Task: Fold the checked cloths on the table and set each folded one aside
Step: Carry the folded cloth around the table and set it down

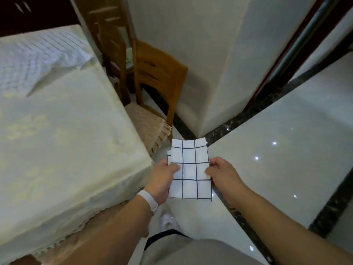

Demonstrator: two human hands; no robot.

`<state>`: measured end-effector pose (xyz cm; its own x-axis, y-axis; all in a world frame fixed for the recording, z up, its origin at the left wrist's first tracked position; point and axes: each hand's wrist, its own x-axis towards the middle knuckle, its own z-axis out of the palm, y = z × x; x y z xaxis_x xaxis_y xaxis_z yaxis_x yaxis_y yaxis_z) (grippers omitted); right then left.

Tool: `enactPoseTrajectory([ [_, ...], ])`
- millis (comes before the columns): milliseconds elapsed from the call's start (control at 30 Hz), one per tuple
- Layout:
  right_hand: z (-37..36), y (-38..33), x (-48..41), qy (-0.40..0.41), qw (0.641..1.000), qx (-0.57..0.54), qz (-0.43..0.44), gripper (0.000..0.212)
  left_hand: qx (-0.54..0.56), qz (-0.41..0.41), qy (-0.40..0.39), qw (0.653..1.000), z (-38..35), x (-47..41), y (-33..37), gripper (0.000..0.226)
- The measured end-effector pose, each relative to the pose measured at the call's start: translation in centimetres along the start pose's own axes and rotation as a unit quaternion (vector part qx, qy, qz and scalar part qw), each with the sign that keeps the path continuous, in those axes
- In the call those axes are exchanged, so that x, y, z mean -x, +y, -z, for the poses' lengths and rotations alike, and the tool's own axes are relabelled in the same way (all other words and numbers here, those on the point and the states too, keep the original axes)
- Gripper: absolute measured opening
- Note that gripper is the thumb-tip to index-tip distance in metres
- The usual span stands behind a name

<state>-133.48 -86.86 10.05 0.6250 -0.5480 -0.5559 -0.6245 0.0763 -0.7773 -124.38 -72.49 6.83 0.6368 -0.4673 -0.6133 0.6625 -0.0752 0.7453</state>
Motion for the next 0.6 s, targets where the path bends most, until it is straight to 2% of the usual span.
enactPoseTrajectory([
  [167, -5.6, -4.1, -3.9, -0.054, 0.997, 0.055, 0.017, 0.016, 0.024, -0.028, 0.067, 0.997, 5.3, -2.5, 3.7, 0.028],
  [433, -15.3, -7.2, -8.6, -0.177, 0.975, 0.136, 0.021, 0.02, 0.127, -0.052, 0.173, 0.975, 13.8, -1.9, 5.1, 0.027],
  [600, -19.9, -8.3, -10.9, -0.228, 0.957, 0.178, 0.019, 0.018, 0.118, -0.053, 0.254, 0.959, 17.8, -3.1, 5.3, 0.022],
])
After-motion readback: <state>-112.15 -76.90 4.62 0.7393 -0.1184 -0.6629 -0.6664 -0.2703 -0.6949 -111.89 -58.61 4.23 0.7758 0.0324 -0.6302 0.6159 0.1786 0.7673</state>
